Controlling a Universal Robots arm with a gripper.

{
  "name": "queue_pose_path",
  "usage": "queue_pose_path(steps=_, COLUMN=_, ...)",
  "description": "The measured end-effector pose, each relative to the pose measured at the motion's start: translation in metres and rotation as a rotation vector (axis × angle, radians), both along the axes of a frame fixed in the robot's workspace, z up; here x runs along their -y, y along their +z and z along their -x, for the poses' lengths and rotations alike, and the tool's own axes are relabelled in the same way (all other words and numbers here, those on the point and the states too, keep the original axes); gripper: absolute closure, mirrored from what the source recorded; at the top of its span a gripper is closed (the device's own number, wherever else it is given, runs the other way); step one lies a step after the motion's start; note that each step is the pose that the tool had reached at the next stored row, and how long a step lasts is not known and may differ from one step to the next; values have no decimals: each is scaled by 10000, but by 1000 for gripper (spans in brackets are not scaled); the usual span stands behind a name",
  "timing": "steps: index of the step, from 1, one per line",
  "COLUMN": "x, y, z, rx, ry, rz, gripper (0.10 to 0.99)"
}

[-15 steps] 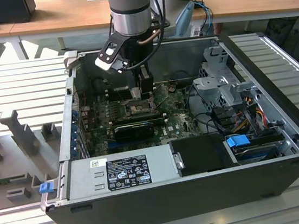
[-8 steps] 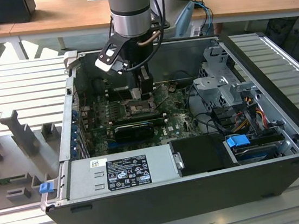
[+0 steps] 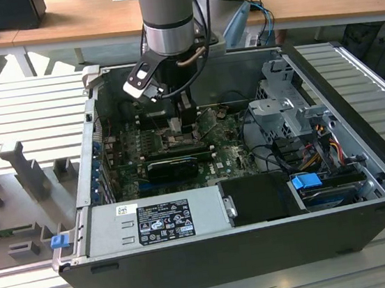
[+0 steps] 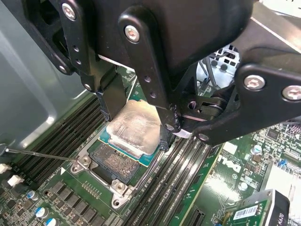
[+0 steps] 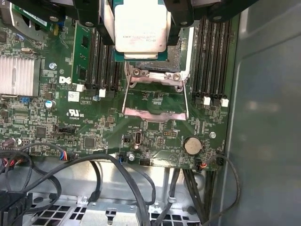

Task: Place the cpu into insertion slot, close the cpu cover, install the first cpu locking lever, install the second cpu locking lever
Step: 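Place the cpu into insertion slot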

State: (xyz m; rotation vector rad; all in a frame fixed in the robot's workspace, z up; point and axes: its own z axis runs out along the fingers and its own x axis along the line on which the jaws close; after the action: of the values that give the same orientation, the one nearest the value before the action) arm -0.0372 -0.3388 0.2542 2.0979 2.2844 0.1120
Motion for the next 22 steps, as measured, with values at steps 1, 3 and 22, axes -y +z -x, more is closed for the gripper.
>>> queue_pose_path(steps=1, x=0, y=-5, z=0, rx=0, ry=-11, rz=0, gripper=557)
queue_pose_path(steps=3, x=0, y=-12, z=0, rx=0, ry=-25, rz=0, gripper=557)
queue_pose_path(steps=22, x=-72, y=-299, z=60, rx=2, ry=-681, rz=-16, gripper=557)
